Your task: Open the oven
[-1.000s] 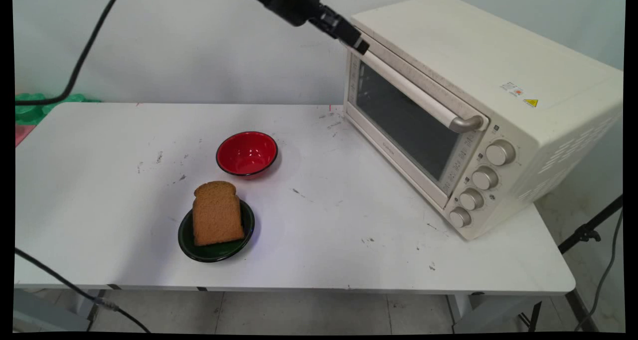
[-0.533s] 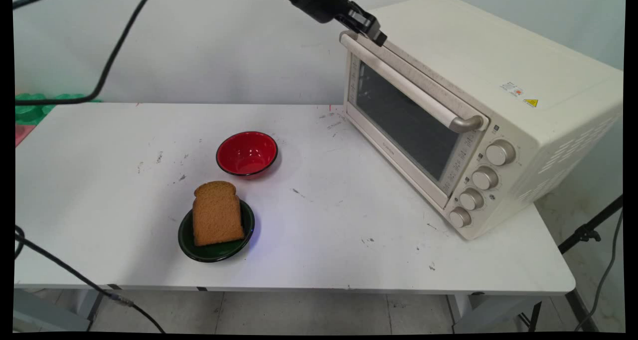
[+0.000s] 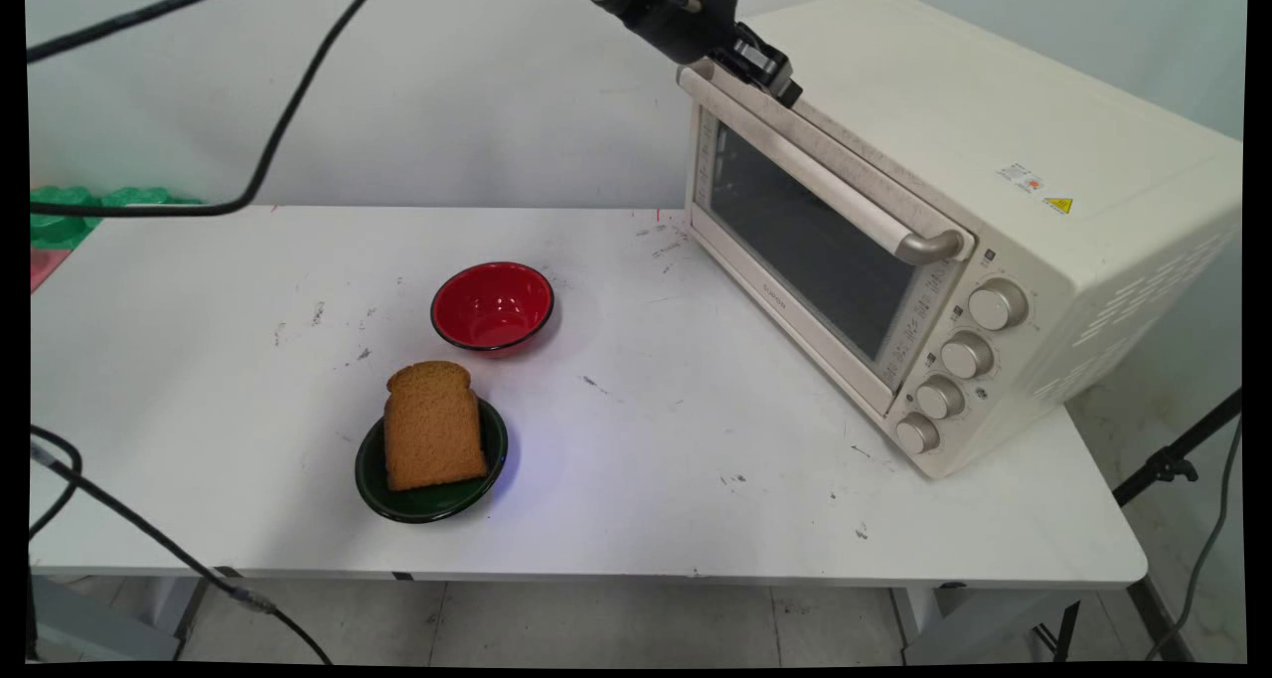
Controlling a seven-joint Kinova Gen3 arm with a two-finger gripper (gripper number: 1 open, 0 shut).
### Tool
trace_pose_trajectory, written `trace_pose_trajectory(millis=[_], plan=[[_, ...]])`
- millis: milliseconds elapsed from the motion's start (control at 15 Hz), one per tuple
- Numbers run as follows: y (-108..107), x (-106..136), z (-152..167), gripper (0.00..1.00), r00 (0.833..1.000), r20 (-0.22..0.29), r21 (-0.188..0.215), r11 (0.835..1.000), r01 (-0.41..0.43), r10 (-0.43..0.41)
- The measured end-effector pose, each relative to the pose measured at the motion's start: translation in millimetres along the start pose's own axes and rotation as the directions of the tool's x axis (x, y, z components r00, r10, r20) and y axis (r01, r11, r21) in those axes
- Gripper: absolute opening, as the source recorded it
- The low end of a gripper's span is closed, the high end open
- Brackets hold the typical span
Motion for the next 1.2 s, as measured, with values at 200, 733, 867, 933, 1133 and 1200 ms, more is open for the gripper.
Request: trace_pose_trajectory(millis=[200,733,867,933,1133,1200], plan=[[1,0,12,0.0,1.0,0.012,0.002,1.0,-0.006,0.006],[3,-5,35,0.0,0.999,0.048,0.004,1.0,-0.015,0.015],[4,-6,39,0.0,0.998,0.055,0.006,1.0,-0.017,0.017],[4,-6,42,0.0,0.998,0.059,0.006,1.0,-0.018,0.017],[5,-8,46,0.0,0.997,0.07,0.007,1.0,-0.018,0.017],[6,-9,48,0.0,0.997,0.073,0.006,1.0,-0.018,0.017]])
